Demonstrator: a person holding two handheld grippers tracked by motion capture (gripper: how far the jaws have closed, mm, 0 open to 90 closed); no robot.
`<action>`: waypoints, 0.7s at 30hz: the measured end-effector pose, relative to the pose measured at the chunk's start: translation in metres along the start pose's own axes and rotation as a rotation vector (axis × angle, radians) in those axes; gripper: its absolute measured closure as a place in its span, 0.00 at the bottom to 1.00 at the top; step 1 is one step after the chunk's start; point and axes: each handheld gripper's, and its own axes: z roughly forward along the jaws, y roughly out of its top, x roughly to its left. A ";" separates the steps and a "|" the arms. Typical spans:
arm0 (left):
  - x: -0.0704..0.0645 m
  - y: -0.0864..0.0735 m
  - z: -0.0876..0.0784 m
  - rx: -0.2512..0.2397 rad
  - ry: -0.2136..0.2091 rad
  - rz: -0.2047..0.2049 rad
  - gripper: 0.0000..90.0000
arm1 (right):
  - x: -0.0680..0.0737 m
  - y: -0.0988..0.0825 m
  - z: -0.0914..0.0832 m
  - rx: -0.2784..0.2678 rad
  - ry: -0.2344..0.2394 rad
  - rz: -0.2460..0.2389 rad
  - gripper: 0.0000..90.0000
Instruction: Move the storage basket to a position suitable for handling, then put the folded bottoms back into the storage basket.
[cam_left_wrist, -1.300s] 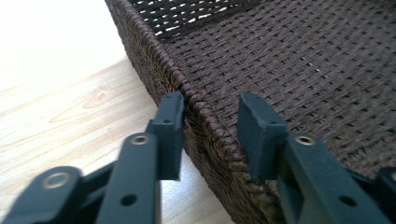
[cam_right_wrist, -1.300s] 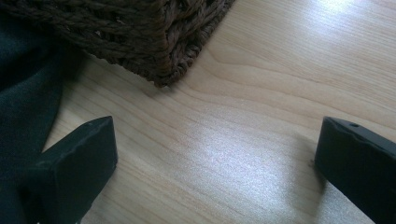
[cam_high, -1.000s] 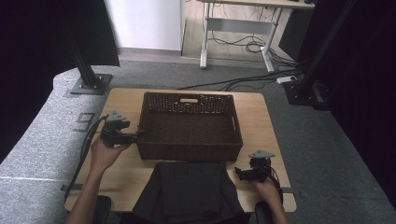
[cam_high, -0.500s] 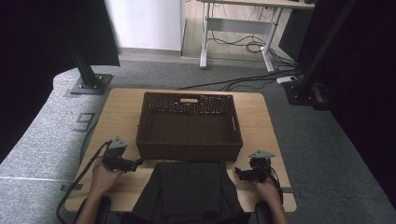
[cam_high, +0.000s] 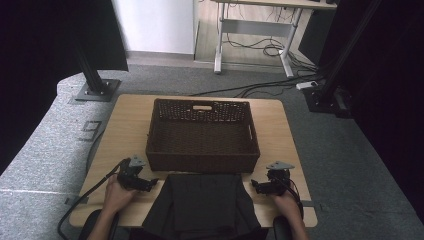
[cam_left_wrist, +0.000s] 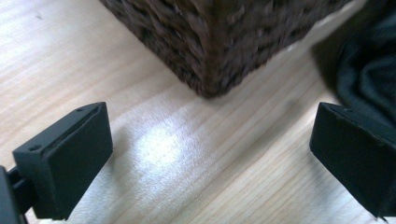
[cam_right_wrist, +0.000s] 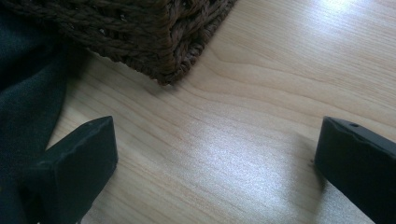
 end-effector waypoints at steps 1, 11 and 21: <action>0.000 0.000 0.000 -0.003 0.002 0.002 0.00 | 0.000 0.000 0.000 0.000 0.000 0.000 0.00; 0.000 0.000 0.001 -0.008 -0.004 0.002 0.00 | 0.000 0.000 0.000 -0.001 0.001 -0.002 0.00; -0.002 0.001 -0.003 0.007 -0.020 -0.016 0.04 | 0.004 0.001 -0.004 0.043 -0.002 0.005 0.00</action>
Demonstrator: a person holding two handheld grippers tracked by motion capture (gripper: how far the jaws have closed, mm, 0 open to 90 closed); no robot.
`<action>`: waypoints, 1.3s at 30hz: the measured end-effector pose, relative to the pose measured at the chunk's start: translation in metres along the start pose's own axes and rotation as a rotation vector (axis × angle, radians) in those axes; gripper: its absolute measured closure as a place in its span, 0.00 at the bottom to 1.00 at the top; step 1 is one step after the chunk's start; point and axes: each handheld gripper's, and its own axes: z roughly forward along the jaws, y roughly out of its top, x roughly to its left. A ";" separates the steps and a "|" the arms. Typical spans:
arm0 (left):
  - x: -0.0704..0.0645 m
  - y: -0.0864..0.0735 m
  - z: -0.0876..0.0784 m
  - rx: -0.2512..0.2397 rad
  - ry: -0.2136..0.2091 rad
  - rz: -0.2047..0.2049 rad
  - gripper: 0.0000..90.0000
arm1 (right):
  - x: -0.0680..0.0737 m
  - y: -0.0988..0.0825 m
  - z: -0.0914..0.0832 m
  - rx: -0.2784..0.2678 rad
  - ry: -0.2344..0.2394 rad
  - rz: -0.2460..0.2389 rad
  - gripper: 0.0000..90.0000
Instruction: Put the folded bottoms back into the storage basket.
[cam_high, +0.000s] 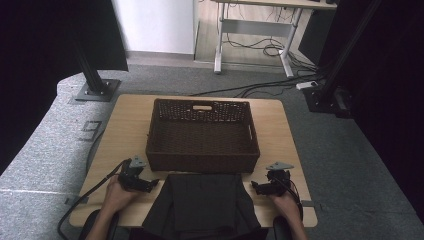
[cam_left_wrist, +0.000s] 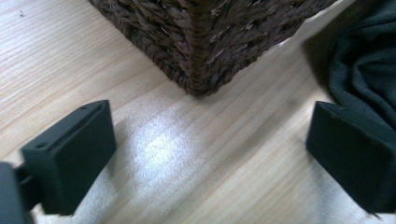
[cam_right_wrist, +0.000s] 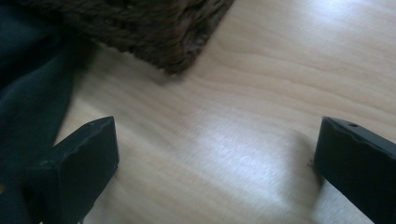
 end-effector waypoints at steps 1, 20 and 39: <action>-0.001 0.001 -0.003 -0.002 -0.028 -0.033 0.06 | 0.005 0.001 -0.003 0.022 0.019 -0.008 0.01; -0.087 0.032 -0.019 -0.047 -0.159 0.010 0.02 | 0.085 0.024 -0.032 0.030 0.248 0.006 0.00; -0.095 -0.002 -0.009 0.039 -0.197 -0.131 0.00 | 0.091 0.007 -0.014 0.122 0.351 0.091 0.00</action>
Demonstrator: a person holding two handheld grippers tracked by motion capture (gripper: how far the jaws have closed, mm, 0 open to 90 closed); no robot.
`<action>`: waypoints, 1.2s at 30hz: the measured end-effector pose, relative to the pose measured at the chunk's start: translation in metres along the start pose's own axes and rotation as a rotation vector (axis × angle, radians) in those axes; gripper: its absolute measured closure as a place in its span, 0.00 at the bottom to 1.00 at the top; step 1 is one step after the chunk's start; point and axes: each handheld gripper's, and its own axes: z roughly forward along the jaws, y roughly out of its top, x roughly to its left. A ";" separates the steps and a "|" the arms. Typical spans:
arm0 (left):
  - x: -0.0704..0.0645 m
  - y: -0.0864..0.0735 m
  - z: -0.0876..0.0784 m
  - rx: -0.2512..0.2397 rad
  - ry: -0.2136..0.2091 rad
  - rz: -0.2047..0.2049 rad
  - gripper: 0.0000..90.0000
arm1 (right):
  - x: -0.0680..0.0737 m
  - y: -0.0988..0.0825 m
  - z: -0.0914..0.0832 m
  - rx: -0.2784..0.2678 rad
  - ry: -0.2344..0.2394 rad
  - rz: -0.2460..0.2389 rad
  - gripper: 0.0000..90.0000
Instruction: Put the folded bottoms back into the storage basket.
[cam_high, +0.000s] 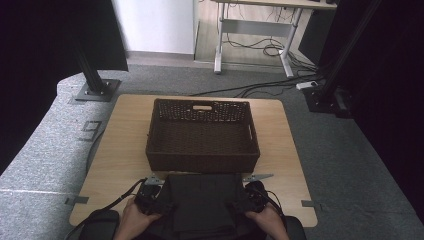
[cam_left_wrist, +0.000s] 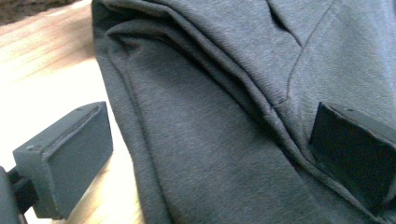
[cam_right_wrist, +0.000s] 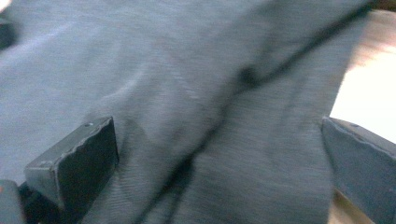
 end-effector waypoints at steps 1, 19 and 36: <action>-0.001 0.000 0.000 -0.003 -0.008 -0.003 0.00 | 0.001 0.001 0.001 0.001 0.026 -0.003 0.00; -0.022 0.008 0.008 0.030 -0.089 0.048 0.35 | 0.017 0.009 0.014 0.067 0.222 0.000 0.39; -0.021 0.014 0.002 -0.004 -0.165 0.060 0.70 | 0.024 0.008 0.011 -0.006 0.249 -0.014 0.72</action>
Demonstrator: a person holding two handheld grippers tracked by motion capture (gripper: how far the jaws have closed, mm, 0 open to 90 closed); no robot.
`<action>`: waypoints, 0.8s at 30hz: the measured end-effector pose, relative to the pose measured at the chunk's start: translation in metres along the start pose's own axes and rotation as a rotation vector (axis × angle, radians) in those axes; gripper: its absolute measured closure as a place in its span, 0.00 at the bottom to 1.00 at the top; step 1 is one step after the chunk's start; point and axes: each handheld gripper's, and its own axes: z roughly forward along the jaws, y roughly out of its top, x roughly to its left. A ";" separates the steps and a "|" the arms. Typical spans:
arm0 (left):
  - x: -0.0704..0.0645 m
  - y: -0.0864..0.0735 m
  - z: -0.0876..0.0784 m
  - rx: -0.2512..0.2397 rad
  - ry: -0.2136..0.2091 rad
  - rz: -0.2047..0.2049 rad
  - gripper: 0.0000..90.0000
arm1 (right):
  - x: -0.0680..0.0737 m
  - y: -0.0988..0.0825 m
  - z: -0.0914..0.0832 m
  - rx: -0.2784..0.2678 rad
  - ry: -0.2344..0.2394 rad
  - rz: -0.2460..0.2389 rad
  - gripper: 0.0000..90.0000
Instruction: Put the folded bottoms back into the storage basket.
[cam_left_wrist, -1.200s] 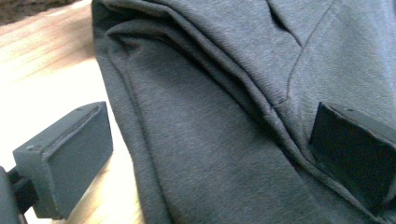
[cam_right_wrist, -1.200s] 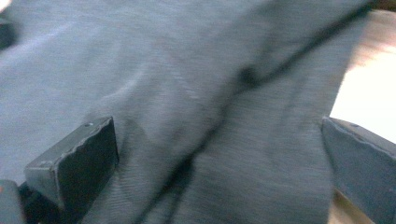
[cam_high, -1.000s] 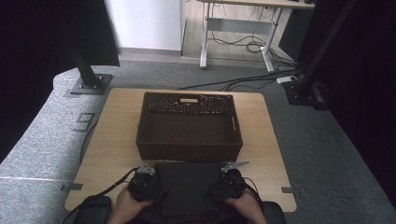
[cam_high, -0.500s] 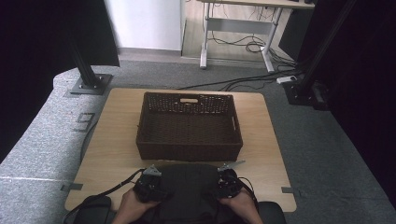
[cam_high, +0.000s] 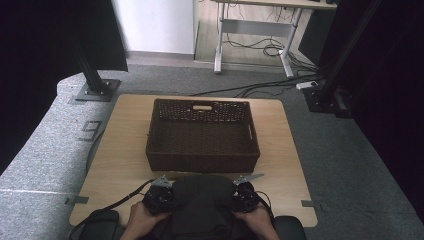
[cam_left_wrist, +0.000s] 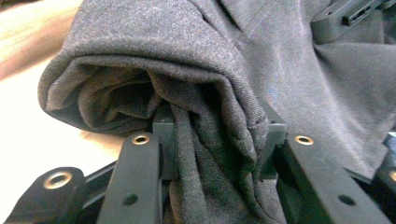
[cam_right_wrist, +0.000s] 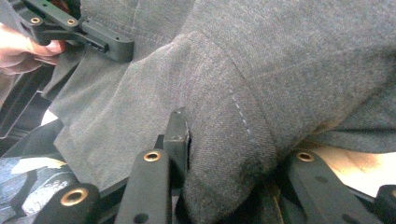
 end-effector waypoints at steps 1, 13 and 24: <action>0.000 0.000 0.000 0.000 0.000 0.000 0.70 | 0.000 0.000 0.000 0.000 0.000 0.000 0.72; -0.005 0.021 -0.027 -0.102 -0.017 0.054 0.70 | 0.014 0.014 -0.022 -0.099 0.003 -0.070 0.73; -0.017 0.045 -0.050 -0.179 0.012 0.126 0.70 | 0.030 0.036 -0.050 -0.176 -0.039 -0.174 0.73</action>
